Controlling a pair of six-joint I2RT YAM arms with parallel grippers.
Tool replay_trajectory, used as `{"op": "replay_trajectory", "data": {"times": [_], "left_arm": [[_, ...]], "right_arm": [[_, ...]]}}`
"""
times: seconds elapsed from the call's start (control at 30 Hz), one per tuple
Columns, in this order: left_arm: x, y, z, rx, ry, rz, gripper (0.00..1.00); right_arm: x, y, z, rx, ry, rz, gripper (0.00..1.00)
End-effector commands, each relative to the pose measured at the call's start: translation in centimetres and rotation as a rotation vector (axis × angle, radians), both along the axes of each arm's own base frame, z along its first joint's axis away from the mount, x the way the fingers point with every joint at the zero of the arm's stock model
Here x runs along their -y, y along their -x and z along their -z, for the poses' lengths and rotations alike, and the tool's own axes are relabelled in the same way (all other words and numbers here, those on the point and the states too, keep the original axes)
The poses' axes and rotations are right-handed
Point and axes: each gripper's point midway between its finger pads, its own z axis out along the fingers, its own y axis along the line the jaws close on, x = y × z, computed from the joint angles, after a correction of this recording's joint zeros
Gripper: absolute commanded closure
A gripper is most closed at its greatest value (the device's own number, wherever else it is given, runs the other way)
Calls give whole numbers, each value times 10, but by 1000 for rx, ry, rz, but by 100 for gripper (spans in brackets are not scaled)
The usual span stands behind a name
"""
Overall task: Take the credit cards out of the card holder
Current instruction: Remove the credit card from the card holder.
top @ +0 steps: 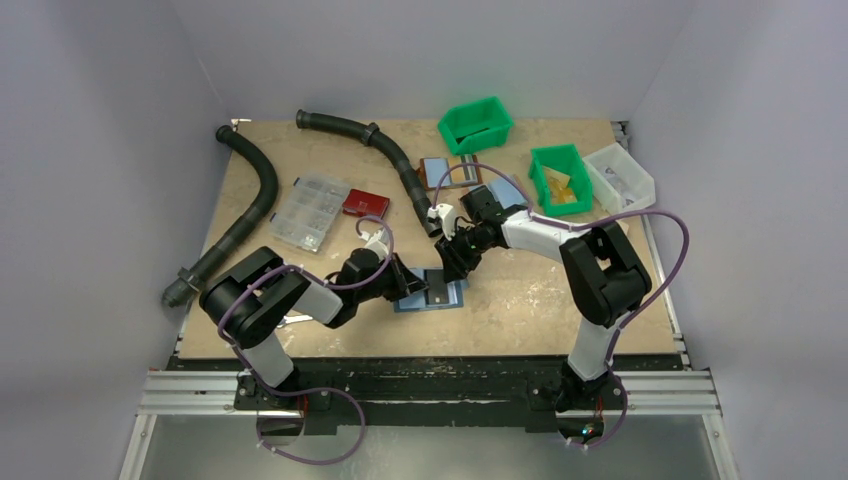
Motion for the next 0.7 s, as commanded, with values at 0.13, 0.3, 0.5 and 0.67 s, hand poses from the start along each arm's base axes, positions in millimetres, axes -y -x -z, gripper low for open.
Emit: {"op": "replay_trajectory", "data": {"times": [0.13,0.3,0.5,0.67], "left_arm": [[-11,15,20,-44,-83,52,97],[-11,16,20,-46,-87,52,93],[-12,16,20,-50,-83,53,91],[-10,17,18,-51,-65,65,88]], "right_arm": [[22,-11,20,38,113,37,58],[22,-11,20,36,112,36,58],[22,-10,20,33,113,36,58],[22,-11,20,33,114,37,57]]}}
